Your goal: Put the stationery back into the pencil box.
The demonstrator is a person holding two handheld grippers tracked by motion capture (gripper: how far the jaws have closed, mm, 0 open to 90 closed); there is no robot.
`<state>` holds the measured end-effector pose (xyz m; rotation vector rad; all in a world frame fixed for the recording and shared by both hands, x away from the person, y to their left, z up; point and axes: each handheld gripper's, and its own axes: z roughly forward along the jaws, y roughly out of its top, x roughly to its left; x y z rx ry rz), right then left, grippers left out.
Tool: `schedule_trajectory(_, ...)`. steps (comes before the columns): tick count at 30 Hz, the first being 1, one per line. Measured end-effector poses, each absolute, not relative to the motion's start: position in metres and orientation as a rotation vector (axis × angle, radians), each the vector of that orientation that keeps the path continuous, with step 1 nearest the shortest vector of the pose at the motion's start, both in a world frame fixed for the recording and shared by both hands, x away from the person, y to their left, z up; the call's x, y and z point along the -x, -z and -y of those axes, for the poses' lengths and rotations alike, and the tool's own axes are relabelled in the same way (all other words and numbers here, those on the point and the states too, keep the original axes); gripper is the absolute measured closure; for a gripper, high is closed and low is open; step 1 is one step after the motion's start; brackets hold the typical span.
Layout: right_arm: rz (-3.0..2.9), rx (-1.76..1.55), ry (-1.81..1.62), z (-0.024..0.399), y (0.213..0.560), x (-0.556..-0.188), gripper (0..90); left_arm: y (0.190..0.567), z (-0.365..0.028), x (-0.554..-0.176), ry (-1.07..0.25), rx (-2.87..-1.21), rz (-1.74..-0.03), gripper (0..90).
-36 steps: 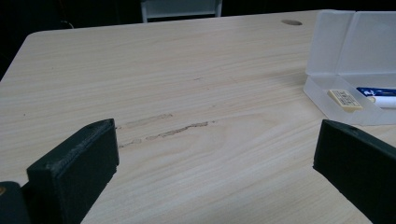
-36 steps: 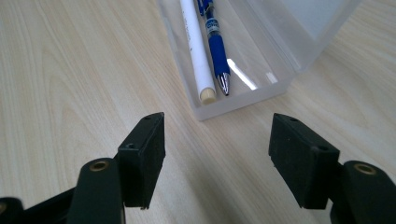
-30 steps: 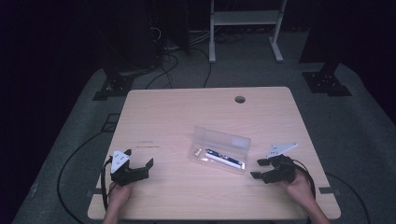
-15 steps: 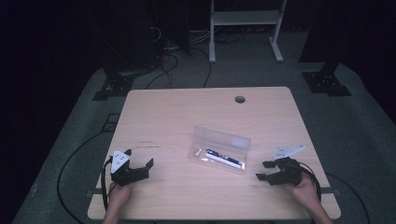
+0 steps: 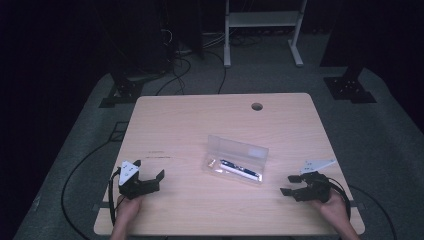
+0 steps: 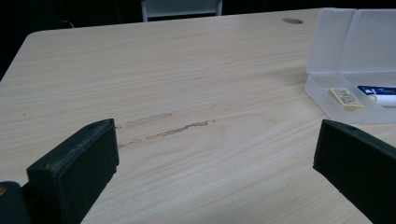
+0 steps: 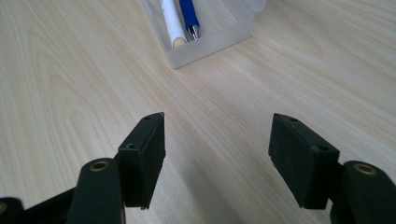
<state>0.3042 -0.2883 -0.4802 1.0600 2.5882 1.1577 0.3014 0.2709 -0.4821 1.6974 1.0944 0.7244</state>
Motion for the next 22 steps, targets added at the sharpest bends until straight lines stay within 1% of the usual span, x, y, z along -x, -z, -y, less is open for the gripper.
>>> schedule_trajectory(22,-2.513,-1.113,-1.208,0.302,0.487,-0.283,32.9,0.482,-0.270,-0.300,-0.731,-1.702,-1.089,0.0)
